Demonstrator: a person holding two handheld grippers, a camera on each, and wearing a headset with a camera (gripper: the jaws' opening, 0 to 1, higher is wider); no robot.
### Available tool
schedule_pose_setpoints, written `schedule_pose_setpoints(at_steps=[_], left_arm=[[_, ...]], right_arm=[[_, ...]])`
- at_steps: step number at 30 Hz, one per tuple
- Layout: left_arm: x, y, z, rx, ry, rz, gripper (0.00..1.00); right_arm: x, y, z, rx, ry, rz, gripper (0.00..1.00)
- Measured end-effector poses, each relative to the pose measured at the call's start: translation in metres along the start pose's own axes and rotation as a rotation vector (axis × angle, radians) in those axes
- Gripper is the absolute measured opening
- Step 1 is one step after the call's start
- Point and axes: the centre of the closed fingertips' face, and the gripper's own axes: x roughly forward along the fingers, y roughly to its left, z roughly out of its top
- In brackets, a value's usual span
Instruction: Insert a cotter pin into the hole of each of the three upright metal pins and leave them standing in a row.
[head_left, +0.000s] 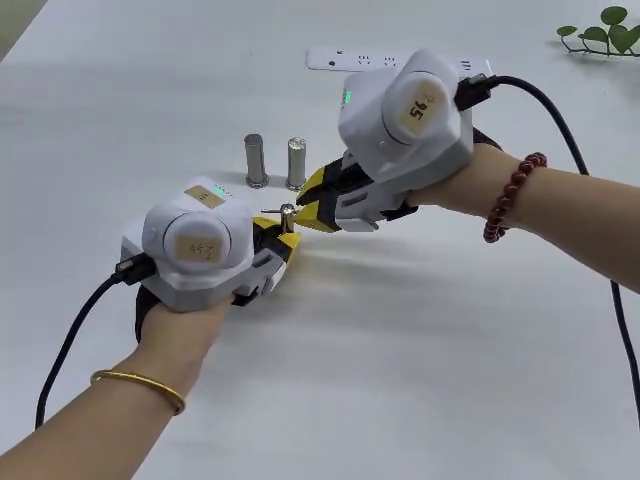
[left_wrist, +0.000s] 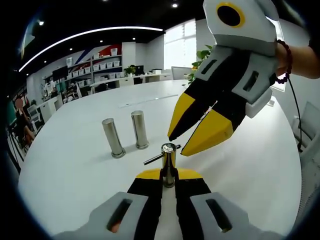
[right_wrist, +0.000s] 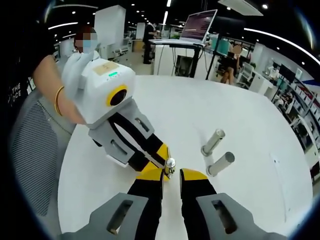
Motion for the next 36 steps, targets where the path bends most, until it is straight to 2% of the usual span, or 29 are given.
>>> schedule_pose_setpoints(at_steps=[5,8,13,15,18,23,26,36], left_arm=[[0.000,0.000,0.000,-0.003,-0.001,-0.006,0.05],[0.000,-0.001,0.001,-0.003,-0.001,-0.008,0.05],[0.000,-0.001,0.001,-0.004,-0.006,-0.010,0.05],[0.000,-0.001,0.002,0.023,-0.007,-0.017,0.05],[0.001,-0.002,0.002,0.021,-0.009,-0.020,0.05],[0.001,0.002,0.007,0.011,-0.021,-0.018,0.05],[0.002,0.005,0.011,0.005,-0.024,-0.018,0.05],[0.003,0.017,0.004,0.000,-0.002,-0.002,0.05]], right_arm=[[-0.007,-0.002,-0.001,0.074,-0.040,-0.019,0.12],[-0.013,-0.001,0.007,0.172,-0.124,-0.030,0.15],[-0.023,-0.002,0.003,0.184,-0.149,-0.073,0.17],[-0.026,-0.002,0.000,0.186,-0.145,-0.088,0.17],[-0.029,-0.005,-0.007,0.152,-0.119,-0.126,0.17],[-0.034,-0.007,-0.011,0.203,-0.144,-0.152,0.16],[-0.037,-0.005,-0.013,0.201,-0.150,-0.167,0.14],[-0.040,-0.001,-0.022,0.265,-0.173,-0.181,0.15]])
